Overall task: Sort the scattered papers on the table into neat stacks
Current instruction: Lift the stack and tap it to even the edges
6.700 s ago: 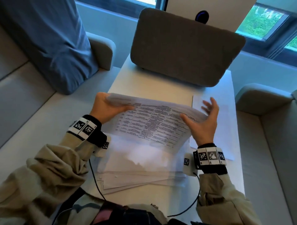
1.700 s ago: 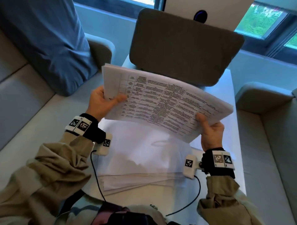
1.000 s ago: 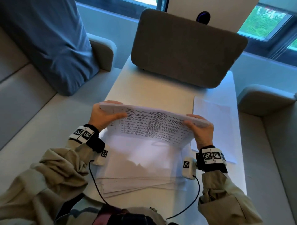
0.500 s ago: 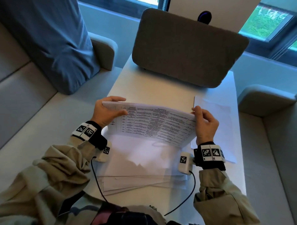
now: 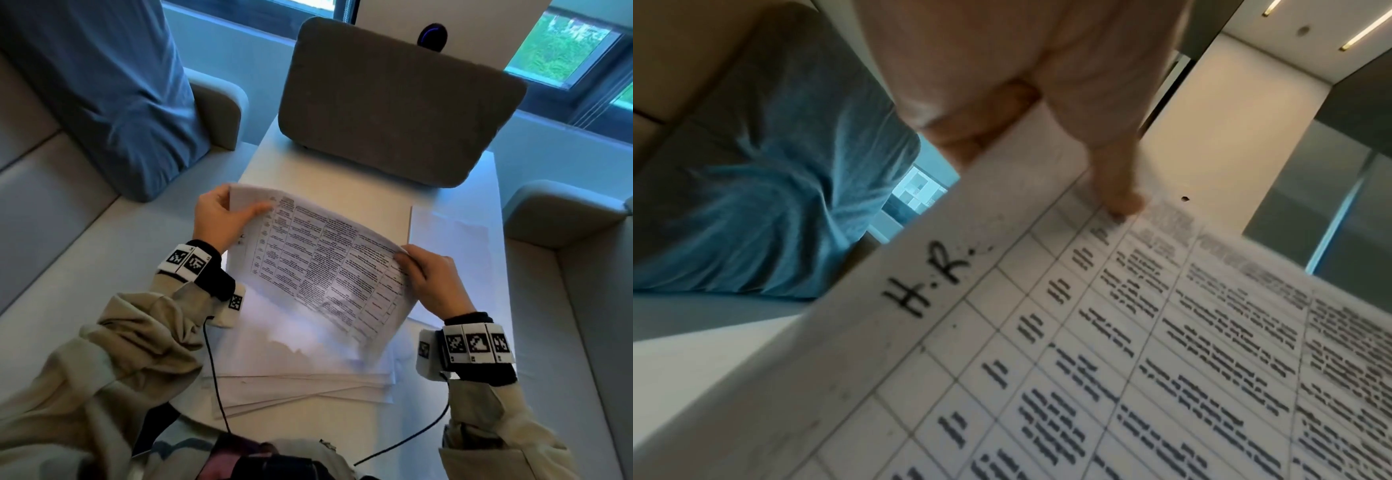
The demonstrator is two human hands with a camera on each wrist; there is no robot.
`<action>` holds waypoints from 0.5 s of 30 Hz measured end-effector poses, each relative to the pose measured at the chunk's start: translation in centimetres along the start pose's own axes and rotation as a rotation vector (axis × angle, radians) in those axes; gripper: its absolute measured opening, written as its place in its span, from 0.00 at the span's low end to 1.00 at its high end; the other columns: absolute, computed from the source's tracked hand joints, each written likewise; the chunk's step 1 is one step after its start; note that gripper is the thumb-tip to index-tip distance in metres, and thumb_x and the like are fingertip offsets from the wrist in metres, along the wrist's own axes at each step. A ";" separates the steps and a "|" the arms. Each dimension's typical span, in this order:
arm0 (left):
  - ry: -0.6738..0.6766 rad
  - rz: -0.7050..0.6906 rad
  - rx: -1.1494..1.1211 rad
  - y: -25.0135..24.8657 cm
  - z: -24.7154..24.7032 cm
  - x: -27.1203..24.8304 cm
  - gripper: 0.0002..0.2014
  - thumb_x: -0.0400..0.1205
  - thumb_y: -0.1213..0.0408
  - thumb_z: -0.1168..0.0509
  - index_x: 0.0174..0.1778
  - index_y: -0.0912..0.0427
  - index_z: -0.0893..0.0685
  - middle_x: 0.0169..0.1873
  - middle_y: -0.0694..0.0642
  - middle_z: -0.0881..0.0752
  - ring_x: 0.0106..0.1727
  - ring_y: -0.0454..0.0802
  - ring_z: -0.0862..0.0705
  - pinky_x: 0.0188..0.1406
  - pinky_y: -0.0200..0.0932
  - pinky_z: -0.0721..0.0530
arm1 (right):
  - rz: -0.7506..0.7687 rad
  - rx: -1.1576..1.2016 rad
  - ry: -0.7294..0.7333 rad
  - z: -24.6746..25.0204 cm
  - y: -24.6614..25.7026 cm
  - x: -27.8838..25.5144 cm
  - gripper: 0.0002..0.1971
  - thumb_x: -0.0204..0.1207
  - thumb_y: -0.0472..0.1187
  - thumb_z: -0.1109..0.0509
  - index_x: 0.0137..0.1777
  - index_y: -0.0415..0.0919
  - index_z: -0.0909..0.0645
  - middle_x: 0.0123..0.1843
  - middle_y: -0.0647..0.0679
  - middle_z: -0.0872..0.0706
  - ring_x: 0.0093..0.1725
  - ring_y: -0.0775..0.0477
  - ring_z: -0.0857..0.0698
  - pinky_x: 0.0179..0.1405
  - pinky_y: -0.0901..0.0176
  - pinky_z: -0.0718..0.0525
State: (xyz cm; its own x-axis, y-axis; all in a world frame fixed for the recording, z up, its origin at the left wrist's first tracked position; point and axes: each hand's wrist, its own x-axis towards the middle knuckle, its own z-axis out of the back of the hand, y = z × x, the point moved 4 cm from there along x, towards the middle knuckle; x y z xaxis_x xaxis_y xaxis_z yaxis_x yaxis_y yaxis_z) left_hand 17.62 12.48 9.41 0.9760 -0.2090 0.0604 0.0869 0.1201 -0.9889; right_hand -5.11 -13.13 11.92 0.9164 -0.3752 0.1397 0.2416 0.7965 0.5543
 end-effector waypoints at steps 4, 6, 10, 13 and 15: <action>-0.096 -0.029 0.215 1.6 -1.2 0.7 0.31 0.68 0.58 0.21 0.66 0.57 0.23 0.62 0.54 0.22 0.58 0.45 0.20 0.56 0.40 0.21 | -0.240 0.200 -0.045 0.5 -3.0 -0.5 0.13 0.84 0.43 0.39 0.41 0.38 0.19 0.28 0.51 0.21 0.27 0.53 0.24 0.28 0.63 0.27; -0.029 0.040 0.286 2.6 -3.4 -0.4 0.32 0.71 0.55 0.23 0.68 0.62 0.25 0.65 0.59 0.25 0.63 0.52 0.22 0.62 0.45 0.23 | -0.396 0.466 -0.108 0.6 -5.1 -1.2 0.16 0.85 0.43 0.40 0.43 0.31 0.22 0.27 0.41 0.27 0.23 0.48 0.31 0.20 0.62 0.31; 0.304 0.288 0.324 3.4 -9.9 -5.3 0.35 0.74 0.41 0.31 0.69 0.60 0.31 0.65 0.61 0.26 0.63 0.58 0.24 0.63 0.52 0.23 | -0.559 0.750 -0.231 1.0 -7.9 -2.3 0.14 0.86 0.40 0.43 0.46 0.29 0.24 0.31 0.38 0.27 0.21 0.48 0.33 0.14 0.63 0.35; 0.637 0.409 0.138 2.3 -15.3 -9.2 0.30 0.73 0.36 0.34 0.57 0.59 0.22 0.54 0.63 0.15 0.51 0.59 0.15 0.55 0.54 0.15 | -0.651 0.830 -0.309 1.6 -10.2 -3.0 0.12 0.86 0.40 0.43 0.46 0.34 0.23 0.31 0.40 0.24 0.19 0.50 0.30 0.13 0.65 0.33; 0.761 0.413 0.089 1.1 -18.1 -11.1 0.06 0.83 0.55 0.37 0.51 0.52 0.20 0.50 0.58 0.13 0.45 0.52 0.13 0.45 0.48 0.11 | -0.726 0.866 -0.343 2.1 -12.1 -3.8 0.11 0.86 0.40 0.43 0.48 0.36 0.22 0.33 0.41 0.22 0.18 0.53 0.29 0.13 0.67 0.32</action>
State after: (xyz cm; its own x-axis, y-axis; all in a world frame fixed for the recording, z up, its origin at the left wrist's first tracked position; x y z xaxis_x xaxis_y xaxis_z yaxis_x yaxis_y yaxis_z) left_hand 3.25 -2.59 5.17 0.5372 -0.7198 -0.4397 -0.1987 0.3987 -0.8953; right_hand -12.17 -22.40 6.43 0.4881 -0.8204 -0.2977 0.2531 -0.1934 0.9479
